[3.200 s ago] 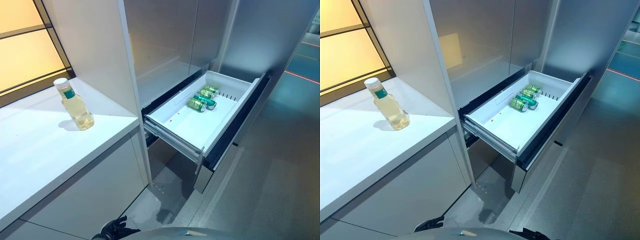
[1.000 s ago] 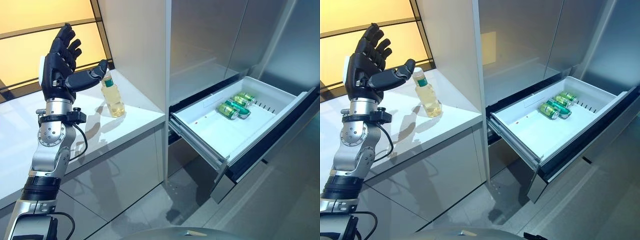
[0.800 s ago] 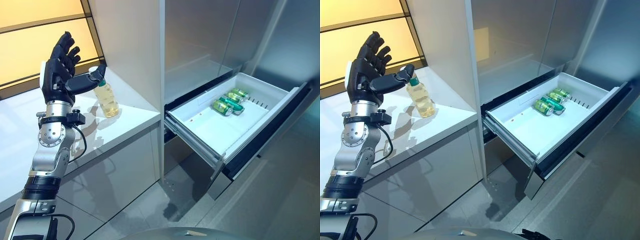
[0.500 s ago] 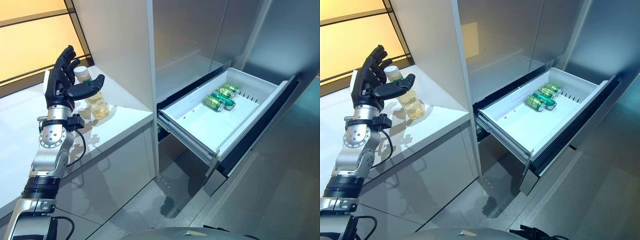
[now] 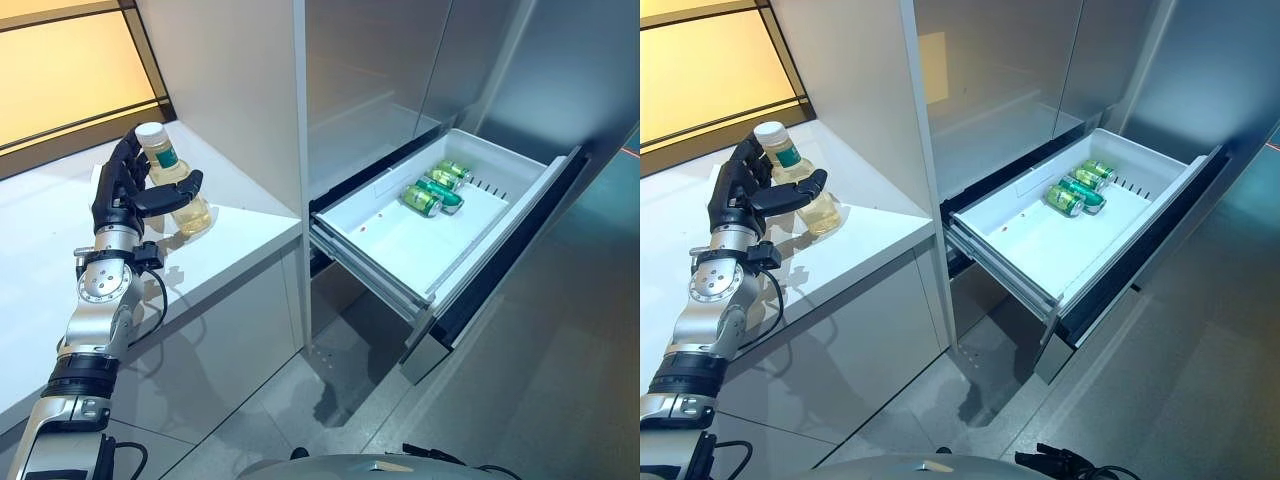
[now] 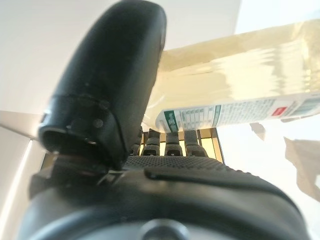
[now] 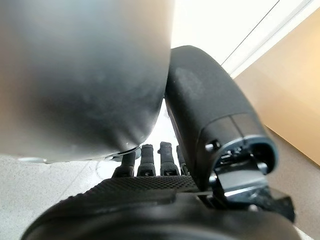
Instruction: Put drinks into fridge and close the fridge
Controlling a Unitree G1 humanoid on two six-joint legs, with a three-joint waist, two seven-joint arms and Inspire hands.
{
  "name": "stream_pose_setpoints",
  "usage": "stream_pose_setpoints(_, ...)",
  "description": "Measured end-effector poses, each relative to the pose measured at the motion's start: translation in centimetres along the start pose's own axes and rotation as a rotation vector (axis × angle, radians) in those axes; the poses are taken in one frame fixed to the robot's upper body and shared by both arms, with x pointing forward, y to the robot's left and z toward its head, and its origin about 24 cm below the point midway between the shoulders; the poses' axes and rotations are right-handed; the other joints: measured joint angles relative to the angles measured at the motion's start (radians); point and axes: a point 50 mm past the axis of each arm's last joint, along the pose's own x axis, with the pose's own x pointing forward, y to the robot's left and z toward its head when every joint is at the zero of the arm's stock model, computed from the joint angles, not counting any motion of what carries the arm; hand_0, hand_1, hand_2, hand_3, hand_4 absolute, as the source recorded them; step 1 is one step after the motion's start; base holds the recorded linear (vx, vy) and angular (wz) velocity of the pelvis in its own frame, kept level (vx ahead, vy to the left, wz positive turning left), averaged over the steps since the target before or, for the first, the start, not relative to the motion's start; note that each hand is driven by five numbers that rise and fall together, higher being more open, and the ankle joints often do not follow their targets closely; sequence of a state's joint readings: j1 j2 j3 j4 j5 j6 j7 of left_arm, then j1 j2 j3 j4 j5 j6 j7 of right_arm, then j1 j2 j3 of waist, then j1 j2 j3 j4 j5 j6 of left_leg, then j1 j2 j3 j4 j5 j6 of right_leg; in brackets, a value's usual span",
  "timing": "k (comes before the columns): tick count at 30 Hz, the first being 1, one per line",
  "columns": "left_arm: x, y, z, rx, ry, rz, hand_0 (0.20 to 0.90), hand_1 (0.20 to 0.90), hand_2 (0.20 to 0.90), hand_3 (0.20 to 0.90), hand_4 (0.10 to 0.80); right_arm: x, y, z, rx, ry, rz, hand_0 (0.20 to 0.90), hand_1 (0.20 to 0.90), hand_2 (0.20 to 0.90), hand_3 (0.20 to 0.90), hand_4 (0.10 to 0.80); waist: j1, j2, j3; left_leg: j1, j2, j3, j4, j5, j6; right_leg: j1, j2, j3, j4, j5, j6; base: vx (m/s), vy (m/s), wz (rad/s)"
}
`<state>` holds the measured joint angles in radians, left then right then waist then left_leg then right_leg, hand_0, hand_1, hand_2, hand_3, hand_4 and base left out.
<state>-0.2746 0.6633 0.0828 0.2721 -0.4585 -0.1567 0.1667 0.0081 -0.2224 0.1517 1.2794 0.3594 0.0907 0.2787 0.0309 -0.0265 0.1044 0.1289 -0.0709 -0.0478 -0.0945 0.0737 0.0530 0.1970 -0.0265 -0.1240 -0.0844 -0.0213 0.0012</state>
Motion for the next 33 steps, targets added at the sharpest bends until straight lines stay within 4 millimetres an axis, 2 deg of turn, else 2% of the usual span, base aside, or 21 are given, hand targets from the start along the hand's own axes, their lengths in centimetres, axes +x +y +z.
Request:
stream_pose_setpoints(19, -0.09, 0.04, -0.55, 0.01, 0.019, 0.005, 0.9, 0.9, 0.9, 0.9, 0.8, 0.12, 0.46, 0.24, -0.001, -0.006, 0.006, 0.9, 0.9, 0.9, 0.9, 0.8, -0.009, -0.015, 0.012, 0.005, 0.002, 0.017, 0.0, -0.001, 0.001, -0.001, 0.0, 0.01, 0.004, 0.0, 0.0, 0.002, -0.001, -0.01)
stream_pose_setpoints(20, -0.1, 0.01, -0.56, 0.01, 0.02, 0.005, 0.679, 0.679, 0.679, 0.642, 0.542, 0.13, 0.49, 0.23, -0.001, -0.006, 0.007, 0.9, 0.9, 0.9, 0.9, 0.8, -0.009, -0.017, 0.013, 0.005, 0.002, 0.017, 0.0, -0.001, 0.001, -0.001, 0.0, 0.011, 0.004, 0.0, 0.0, 0.0, 0.0, 0.0)
stream_pose_setpoints(21, -0.1, 0.01, -0.57, 0.01, 0.02, 0.005, 0.646, 0.646, 0.646, 0.604, 0.504, 0.13, 0.5, 0.23, -0.001, -0.005, 0.007, 0.9, 0.9, 0.9, 0.9, 0.8, -0.009, -0.017, 0.014, 0.005, 0.002, 0.017, 0.0, -0.001, 0.001, -0.001, 0.0, 0.011, 0.004, 0.0, 0.0, 0.0, 0.0, 0.0)
stream_pose_setpoints(23, -0.1, -0.02, -0.58, 0.01, 0.02, 0.005, 0.526, 0.526, 0.526, 0.464, 0.364, 0.13, 0.52, 0.23, -0.001, -0.006, 0.008, 0.9, 0.9, 0.9, 0.9, 0.8, -0.009, -0.019, 0.015, 0.005, 0.002, 0.017, 0.0, -0.001, 0.001, -0.003, 0.0, 0.012, 0.006, -0.001, 0.001, 0.0, 0.0, 0.0)
stream_pose_setpoints(24, -0.11, -0.07, -0.61, 0.01, 0.021, 0.003, 0.408, 0.408, 0.408, 0.326, 0.226, 0.14, 0.53, 0.26, -0.001, -0.007, 0.008, 0.9, 0.9, 0.9, 0.9, 0.8, -0.009, -0.019, 0.015, 0.005, 0.002, 0.018, 0.0, -0.002, 0.001, -0.004, 0.0, 0.012, 0.007, -0.001, 0.001, 0.0, 0.0, 0.0)
stream_pose_setpoints(25, -0.13, -0.11, -0.64, 0.008, 0.022, 0.003, 0.335, 0.335, 0.335, 0.241, 0.141, 0.14, 0.55, 0.3, -0.002, -0.008, 0.009, 0.9, 0.9, 0.9, 0.9, 0.8, -0.01, -0.019, 0.015, 0.004, 0.002, 0.018, 0.0, -0.002, 0.001, -0.005, 0.0, 0.014, 0.008, -0.001, 0.001, 0.012, -0.014, -0.04)
stream_pose_setpoints(26, -0.14, -0.14, -0.66, 0.006, 0.022, 0.005, 0.3, 0.3, 0.3, 0.2, 0.1, 0.14, 0.56, 0.35, -0.002, -0.01, 0.009, 0.9, 0.9, 0.9, 0.9, 0.8, -0.009, -0.019, 0.015, 0.004, 0.002, 0.018, 0.0, -0.002, 0.001, -0.009, 0.0, 0.017, 0.011, -0.001, 0.001, 0.014, -0.02, -0.08)
stream_pose_setpoints(33, -0.16, -0.23, -0.48, -0.004, -0.001, 0.002, 0.3, 0.3, 0.3, 0.2, 0.1, 0.16, 0.65, 0.45, -0.012, -0.014, 0.01, 0.9, 0.9, 0.9, 0.9, 0.8, -0.01, -0.02, 0.016, 0.003, 0.003, 0.023, 0.0, -0.002, 0.002, -0.017, 0.001, 0.027, 0.017, -0.001, 0.002, 0.007, -0.027, -0.03)
